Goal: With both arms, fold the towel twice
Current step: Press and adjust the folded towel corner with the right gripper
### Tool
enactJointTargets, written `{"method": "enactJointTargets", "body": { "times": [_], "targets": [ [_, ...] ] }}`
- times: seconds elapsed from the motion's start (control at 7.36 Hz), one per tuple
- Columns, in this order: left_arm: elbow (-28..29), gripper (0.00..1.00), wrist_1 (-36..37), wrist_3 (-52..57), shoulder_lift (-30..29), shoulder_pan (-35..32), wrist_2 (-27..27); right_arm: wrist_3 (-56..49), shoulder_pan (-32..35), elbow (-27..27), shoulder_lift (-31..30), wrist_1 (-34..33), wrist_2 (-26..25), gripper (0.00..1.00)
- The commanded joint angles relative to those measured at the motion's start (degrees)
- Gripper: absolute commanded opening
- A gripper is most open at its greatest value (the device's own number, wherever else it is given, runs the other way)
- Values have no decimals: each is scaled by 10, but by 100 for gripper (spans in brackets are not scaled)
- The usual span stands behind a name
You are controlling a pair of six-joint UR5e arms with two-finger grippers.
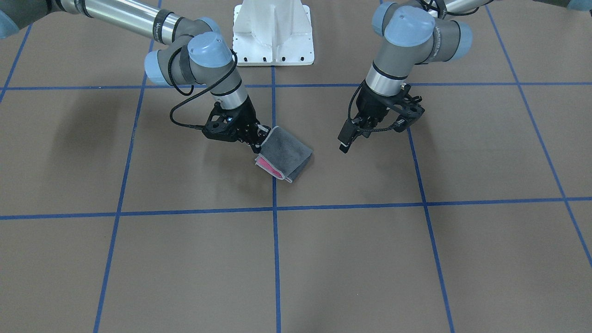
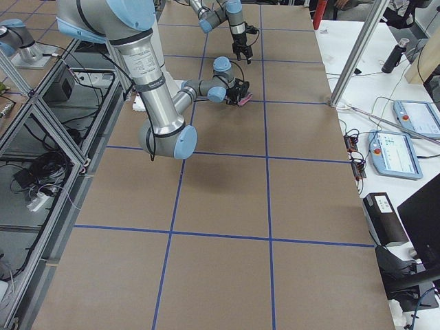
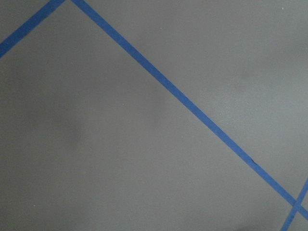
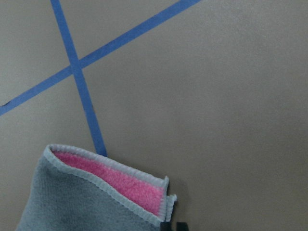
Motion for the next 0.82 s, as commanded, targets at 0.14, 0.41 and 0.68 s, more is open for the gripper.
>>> {"method": "enactJointTargets", "body": {
  "times": [0.14, 0.41, 0.68],
  "targets": [
    [1, 100, 1, -2, -2, 0, 0, -2, 2, 15, 3, -11, 1, 0],
    [0, 100, 0, -3, -2, 0, 0, -7, 10, 13, 9, -19, 1, 0],
    [0, 100, 0, -3, -3, 0, 0, -8, 21, 13, 13, -19, 1, 0]
  ]
}}
